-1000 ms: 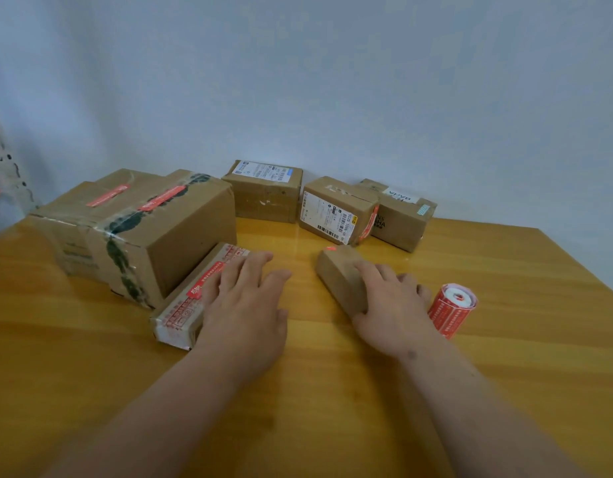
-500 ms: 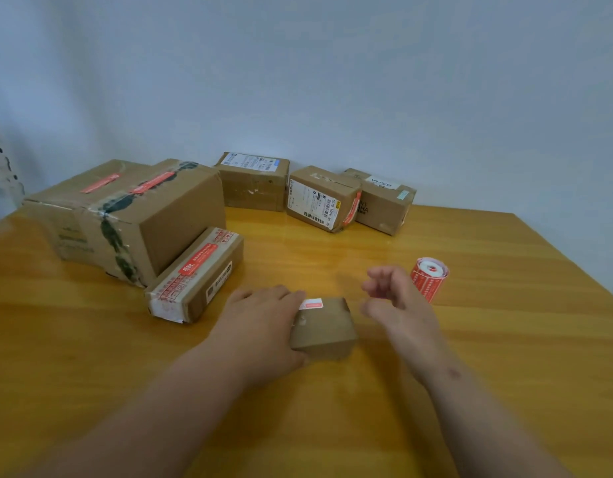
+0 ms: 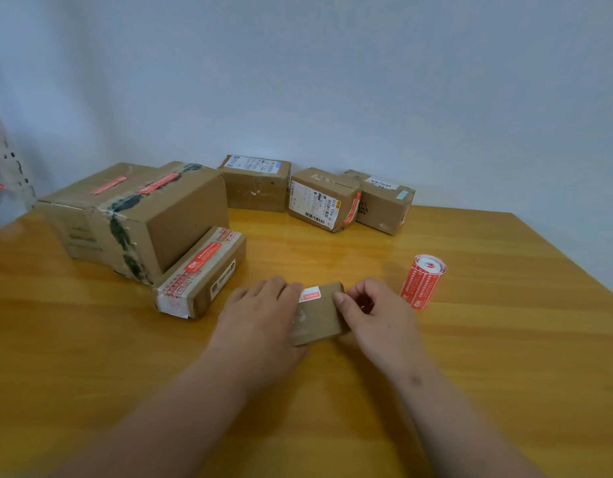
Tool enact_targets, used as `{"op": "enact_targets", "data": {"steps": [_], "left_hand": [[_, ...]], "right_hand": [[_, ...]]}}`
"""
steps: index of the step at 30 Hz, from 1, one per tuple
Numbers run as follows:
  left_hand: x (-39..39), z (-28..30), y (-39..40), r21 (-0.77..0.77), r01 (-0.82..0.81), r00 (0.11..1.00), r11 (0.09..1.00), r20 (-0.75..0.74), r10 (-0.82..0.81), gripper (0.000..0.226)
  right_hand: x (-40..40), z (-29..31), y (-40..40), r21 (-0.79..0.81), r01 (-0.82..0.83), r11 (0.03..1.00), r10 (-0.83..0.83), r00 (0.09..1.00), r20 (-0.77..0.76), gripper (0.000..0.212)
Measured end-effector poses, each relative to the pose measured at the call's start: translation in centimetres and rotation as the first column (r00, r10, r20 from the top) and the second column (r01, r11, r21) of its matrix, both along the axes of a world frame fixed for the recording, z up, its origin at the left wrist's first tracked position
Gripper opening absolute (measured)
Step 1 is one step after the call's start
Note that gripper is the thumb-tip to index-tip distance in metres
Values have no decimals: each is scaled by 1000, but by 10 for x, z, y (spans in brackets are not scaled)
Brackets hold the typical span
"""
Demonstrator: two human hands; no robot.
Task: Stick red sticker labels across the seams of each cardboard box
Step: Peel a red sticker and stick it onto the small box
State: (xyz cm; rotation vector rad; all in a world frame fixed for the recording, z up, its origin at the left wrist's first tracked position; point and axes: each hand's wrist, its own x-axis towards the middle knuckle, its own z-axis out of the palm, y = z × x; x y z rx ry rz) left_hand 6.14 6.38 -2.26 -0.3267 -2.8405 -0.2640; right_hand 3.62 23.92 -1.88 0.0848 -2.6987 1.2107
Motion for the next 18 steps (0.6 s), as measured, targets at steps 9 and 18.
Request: {"op": "enact_targets", "data": {"steps": [9,18], "left_hand": [[2,0,2,50,-9,1000,999,-30,10,85],[1,-1,0,201,-28,997,979,-69,43,86]], "right_hand": [[-5,11,-2,-218,94,971,-93,996,14,26],[-12,25,-2,-553,219,804,-131,972,194,27]]}}
